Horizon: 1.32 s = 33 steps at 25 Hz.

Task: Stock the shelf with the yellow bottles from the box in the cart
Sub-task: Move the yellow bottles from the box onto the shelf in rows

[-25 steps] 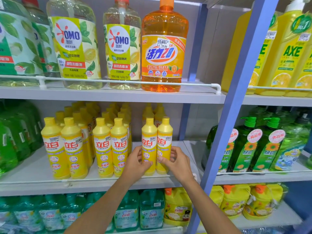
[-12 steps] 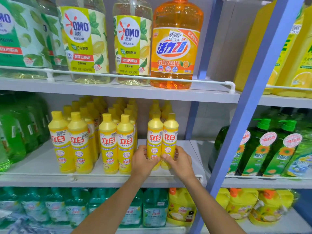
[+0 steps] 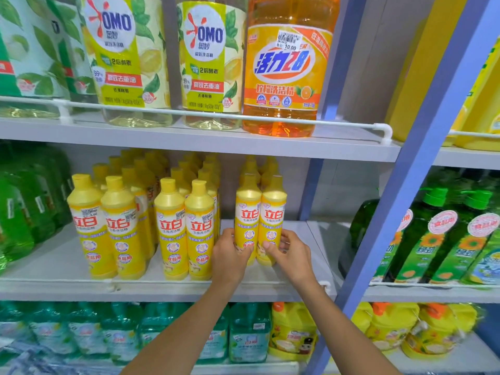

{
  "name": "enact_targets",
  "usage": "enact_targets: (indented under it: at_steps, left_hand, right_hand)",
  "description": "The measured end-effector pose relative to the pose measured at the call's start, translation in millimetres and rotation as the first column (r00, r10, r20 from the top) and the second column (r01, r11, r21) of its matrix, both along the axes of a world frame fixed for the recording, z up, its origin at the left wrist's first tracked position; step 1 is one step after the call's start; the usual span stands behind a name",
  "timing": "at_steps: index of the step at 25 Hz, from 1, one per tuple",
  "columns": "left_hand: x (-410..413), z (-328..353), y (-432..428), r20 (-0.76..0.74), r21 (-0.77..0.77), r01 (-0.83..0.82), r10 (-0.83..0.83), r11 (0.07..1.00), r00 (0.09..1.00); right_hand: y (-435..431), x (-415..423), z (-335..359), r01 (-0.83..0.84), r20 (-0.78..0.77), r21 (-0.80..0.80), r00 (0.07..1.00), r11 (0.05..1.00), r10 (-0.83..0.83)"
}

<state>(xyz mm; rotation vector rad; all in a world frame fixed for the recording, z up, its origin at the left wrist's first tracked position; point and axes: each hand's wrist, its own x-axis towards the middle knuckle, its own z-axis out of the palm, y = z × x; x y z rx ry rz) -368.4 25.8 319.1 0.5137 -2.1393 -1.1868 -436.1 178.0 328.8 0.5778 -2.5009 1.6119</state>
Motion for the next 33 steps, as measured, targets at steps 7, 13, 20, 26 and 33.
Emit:
enact_targets:
  at_steps: [7, 13, 20, 26, 33]
  left_hand:
    - [-18.0, -0.8, 0.8, 0.006, 0.027, -0.04, 0.04, 0.999, 0.999]
    - [-34.3, -3.4, -2.7, 0.022, 0.05, -0.045, 0.044, 0.998, 0.999]
    - [-50.4, -7.8, -10.7, 0.011, 0.075, -0.032, 0.031, 0.997, 0.999]
    - [-52.2, -8.6, -11.2, -0.014, 0.072, -0.038, 0.039, 0.997, 0.999]
    - [-55.0, -7.7, -13.1, -0.023, 0.074, -0.032, 0.034, 0.997, 0.999]
  right_hand:
    - [-7.9, -11.0, -1.9, -0.001, 0.063, -0.062, 0.998, 0.998, 0.005]
    - [-16.2, -22.1, -4.9, 0.006, 0.056, -0.072, 0.998, 0.997, -0.002]
    - [-20.4, -36.4, -9.8, -0.022, 0.028, -0.067, 0.999, 0.997, 0.024]
    - [-21.5, -33.8, -7.4, -0.018, 0.041, -0.087, 0.999, 0.996, 0.022]
    - [-19.6, -39.2, -3.4, -0.016, 0.063, -0.12, 0.998, 0.993, 0.023]
